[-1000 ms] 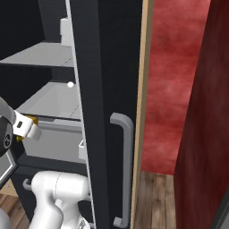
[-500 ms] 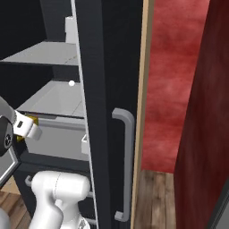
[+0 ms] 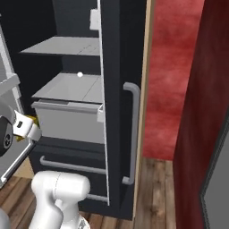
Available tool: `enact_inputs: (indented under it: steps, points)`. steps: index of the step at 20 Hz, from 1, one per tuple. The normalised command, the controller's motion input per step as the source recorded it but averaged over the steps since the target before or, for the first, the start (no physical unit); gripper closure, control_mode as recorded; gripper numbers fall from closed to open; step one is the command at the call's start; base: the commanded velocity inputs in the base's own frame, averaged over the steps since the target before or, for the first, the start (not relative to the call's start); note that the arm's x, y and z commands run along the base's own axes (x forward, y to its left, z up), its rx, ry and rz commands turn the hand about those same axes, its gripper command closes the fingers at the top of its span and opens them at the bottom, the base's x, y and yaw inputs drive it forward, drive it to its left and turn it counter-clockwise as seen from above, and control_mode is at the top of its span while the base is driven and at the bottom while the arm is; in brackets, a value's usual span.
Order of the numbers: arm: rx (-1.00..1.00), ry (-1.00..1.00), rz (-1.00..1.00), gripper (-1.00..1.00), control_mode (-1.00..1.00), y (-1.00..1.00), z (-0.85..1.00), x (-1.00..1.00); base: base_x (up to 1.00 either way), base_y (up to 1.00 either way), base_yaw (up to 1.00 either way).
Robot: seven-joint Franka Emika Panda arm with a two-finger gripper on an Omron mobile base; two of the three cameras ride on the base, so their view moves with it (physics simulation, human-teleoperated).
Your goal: Pick the cheese from the fridge and the cheese grater from the cabinet and place them next to the salad bowl.
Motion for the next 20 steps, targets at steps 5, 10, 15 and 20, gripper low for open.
enact_inputs:
  steps: [5,10,15,20]
  points:
    - [0.00,0.00,0.00,1.00,1.00,0.00,0.00,0.00,-0.65,0.00,0.00]
    - [0.00,0.00,0.00,1.00,1.00,0.00,0.00,0.00,-0.56,0.00,0.02]
    - [0.00,0.00,0.00,1.00,1.00,0.00,0.00,0.00,-0.37,0.00,0.21]
    - [0.00,0.00,0.00,1.00,1.00,0.00,0.00,0.00,-0.26,0.00,0.72]
